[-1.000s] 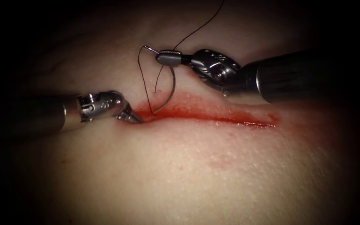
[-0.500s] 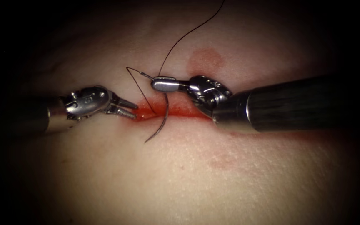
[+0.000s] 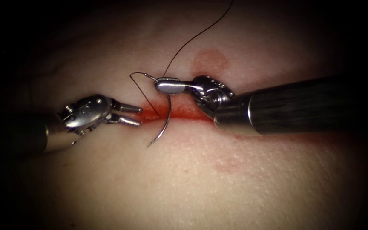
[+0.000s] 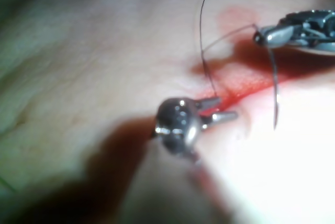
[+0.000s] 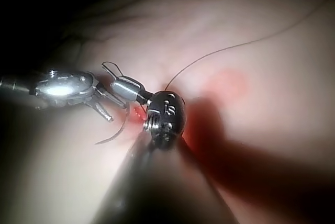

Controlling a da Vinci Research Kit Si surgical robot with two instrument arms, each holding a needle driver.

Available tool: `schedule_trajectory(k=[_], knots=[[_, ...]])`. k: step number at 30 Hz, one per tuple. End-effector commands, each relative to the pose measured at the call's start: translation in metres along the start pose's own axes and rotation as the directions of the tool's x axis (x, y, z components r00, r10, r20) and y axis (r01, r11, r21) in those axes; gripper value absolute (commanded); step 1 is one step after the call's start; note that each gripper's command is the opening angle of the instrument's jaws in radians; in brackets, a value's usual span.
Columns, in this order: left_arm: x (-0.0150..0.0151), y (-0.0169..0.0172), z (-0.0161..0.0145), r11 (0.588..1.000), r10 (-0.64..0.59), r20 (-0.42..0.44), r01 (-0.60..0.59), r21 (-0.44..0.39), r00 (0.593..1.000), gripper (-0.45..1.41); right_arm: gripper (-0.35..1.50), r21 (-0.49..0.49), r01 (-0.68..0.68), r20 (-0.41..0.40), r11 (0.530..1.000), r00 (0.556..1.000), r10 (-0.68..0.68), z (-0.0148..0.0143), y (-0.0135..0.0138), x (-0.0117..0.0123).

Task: Wound Closure
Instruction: Hand the needle back to the left gripper to reposition.

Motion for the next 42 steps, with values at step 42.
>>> schedule_trajectory(k=[42], knots=[[0.001, -0.0006, 0.0036, 0.974, -0.209, -0.077, 0.201, -0.107, 0.975, 0.39, -0.35, 0.242, 0.259, 0.007, 0.935, 0.963, -0.268, 0.0029, -0.0008, -0.0016]])
